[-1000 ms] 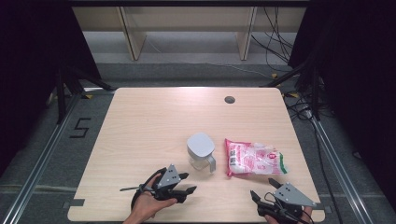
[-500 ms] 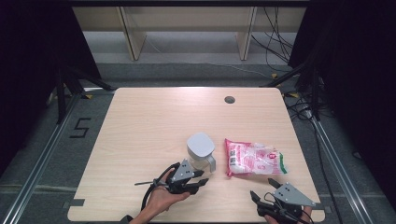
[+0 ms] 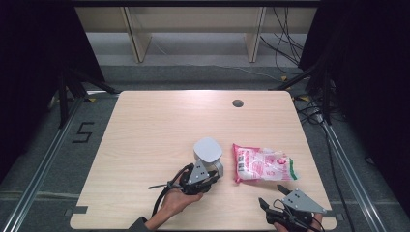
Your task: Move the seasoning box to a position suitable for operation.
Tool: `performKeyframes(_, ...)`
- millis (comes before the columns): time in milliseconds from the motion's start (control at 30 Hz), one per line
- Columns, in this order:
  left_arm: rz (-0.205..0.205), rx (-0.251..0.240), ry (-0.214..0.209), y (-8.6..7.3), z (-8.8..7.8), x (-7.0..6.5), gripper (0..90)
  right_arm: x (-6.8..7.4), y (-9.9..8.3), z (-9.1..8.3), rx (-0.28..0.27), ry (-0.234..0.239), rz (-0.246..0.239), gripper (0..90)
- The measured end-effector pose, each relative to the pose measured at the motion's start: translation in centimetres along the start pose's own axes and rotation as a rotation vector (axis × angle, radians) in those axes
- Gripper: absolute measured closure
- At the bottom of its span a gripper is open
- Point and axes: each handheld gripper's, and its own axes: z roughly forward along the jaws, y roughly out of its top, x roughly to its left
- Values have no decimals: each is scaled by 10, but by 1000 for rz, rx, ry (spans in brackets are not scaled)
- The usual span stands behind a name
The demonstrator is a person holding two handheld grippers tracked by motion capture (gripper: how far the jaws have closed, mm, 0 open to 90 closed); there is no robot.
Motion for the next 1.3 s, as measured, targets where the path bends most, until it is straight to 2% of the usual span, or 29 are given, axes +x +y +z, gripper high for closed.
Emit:
performKeyframes(100,-4,4,-12,1,4,0,770,0,0,0,-1,1,-9,259)
performKeyframes(133,-3,-8,-5,1,5,-1,774,2,0,-1,7,-6,20,258)
performKeyframes(167,2,7,-13,2,6,0,777,3,0,-1,9,-5,23,259)
performKeyframes(200,-3,-2,-6,2,7,-1,780,0,0,0,1,3,-4,259)
performKeyframes(267,6,3,-5,3,8,-1,780,0,0,0,9,-8,1,259)
performKeyframes(300,6,1,0,3,9,-2,781,0,0,0,3,3,2,259)
performKeyframes(333,6,-2,0,3,8,-1,782,3,0,-1,11,-5,32,259)
performKeyframes(367,0,-4,-1,2,8,-1,784,-1,0,0,-3,4,-14,258)
performKeyframes(467,2,-18,17,0,6,2,795,0,0,0,1,-4,-8,258)
performKeyframes(533,9,-12,25,-2,1,6,797,-1,0,0,-4,11,-7,259)
performKeyframes(567,8,-11,33,-4,-2,8,799,-1,0,0,-2,4,-11,258)
performKeyframes(667,23,-7,71,-10,-12,16,803,-1,0,0,3,7,-9,257)
performKeyframes(767,21,-3,99,-16,-22,28,811,-1,0,0,2,5,2,257)
performKeyframes(833,-3,-10,112,-19,-28,33,818,-1,0,0,5,4,-15,257)
performKeyframes(900,6,-12,132,-20,-32,39,831,0,0,0,3,-5,3,257)
performKeyframes(967,-8,-21,134,-21,-35,41,840,-1,0,0,8,-6,-5,256)
performKeyframes(1000,-3,-33,145,-21,-37,41,842,-1,-1,0,7,-5,-8,256)
performKeyframes(1100,-8,-44,130,-18,-39,40,784,-1,0,0,5,-4,-3,256)
performKeyframes(1133,-25,-52,122,-17,-39,38,742,-1,0,1,8,-6,-3,256)
performKeyframes(1200,-3,-64,122,-14,-38,38,687,-1,0,0,5,-4,-8,256)
performKeyframes(1233,-32,-70,117,-13,-36,37,644,-1,0,0,3,-2,-5,256)
performKeyframes(1300,-33,-65,129,-11,-32,37,618,-1,0,1,7,-4,-3,256)
